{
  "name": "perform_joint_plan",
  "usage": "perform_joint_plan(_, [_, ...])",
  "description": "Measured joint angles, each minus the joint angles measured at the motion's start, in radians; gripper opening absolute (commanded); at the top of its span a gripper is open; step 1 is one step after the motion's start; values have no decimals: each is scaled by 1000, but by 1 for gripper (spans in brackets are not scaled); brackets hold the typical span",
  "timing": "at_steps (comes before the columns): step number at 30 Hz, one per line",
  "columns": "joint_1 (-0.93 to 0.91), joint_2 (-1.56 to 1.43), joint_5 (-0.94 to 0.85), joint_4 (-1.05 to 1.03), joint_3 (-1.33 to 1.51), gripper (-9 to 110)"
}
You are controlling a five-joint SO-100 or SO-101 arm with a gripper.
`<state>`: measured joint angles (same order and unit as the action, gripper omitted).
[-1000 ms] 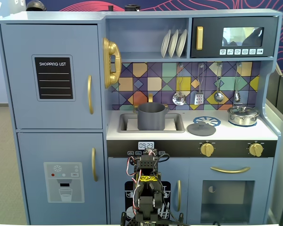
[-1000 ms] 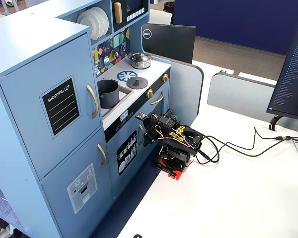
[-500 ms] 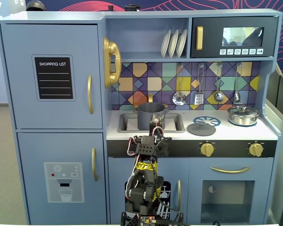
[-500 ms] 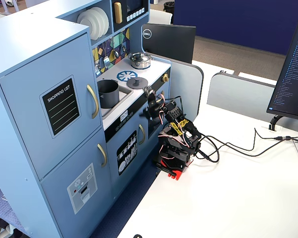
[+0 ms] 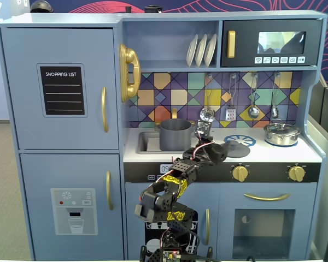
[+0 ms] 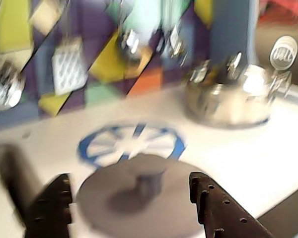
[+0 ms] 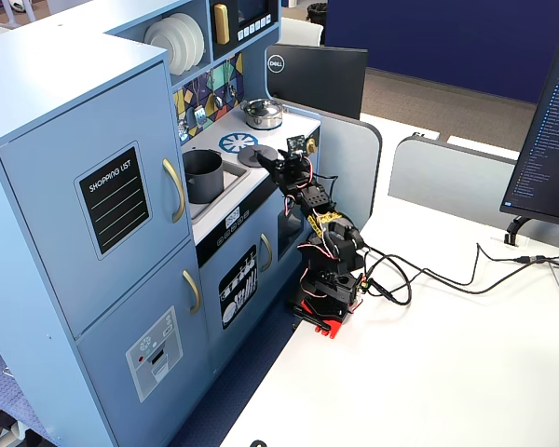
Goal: Pick up the lid from the counter and put it on the gray recipient
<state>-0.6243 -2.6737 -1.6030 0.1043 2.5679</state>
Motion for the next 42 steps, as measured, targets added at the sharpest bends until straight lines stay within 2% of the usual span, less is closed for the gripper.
perform_joint_plan(8, [-23,232,0,160,-12,31])
perform_joint_plan(22, [-23,583,0,201,-229,29])
perform_joint_plan(42, [-23,836,-3,229,-436,24])
